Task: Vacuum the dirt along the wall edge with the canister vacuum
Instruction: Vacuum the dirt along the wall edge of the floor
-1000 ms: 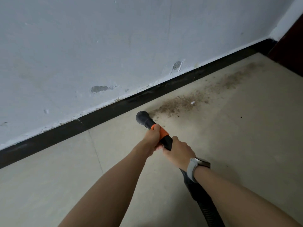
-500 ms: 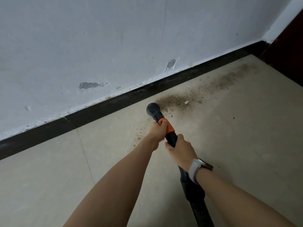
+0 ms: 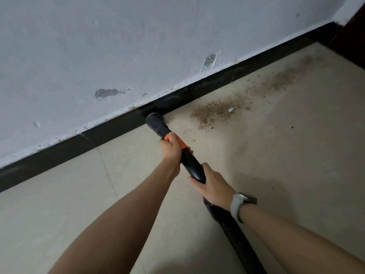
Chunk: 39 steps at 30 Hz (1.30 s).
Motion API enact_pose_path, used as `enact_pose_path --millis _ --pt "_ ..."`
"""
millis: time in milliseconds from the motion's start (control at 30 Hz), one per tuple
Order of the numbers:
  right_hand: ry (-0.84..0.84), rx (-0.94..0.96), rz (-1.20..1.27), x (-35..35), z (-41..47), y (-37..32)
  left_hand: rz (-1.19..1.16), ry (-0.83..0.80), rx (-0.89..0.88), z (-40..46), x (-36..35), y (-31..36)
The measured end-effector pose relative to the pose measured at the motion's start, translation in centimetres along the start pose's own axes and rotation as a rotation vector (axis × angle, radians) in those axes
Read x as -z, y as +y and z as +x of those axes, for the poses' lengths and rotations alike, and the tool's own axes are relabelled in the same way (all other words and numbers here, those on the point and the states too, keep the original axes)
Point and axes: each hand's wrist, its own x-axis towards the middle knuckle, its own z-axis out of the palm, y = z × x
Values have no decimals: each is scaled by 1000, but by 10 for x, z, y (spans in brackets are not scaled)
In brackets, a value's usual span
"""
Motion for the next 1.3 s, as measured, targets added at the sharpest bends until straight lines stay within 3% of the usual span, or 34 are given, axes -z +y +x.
enact_pose_path --millis 267,467,667,1067,1300 --pt "11 -16 -142 -9 14 2 44 29 49 13 7 -1" --pt "219 -109 -127 15 19 19 73 -193 87 18 -48 4" --pt "306 -164 -79 33 22 27 79 -341 161 19 -81 10" --pt "50 -19 17 -15 -16 -12 199 -39 -10 -12 20 9" --pt "-127 -34 -21 -28 -40 -14 191 109 116 -37 61 -15"
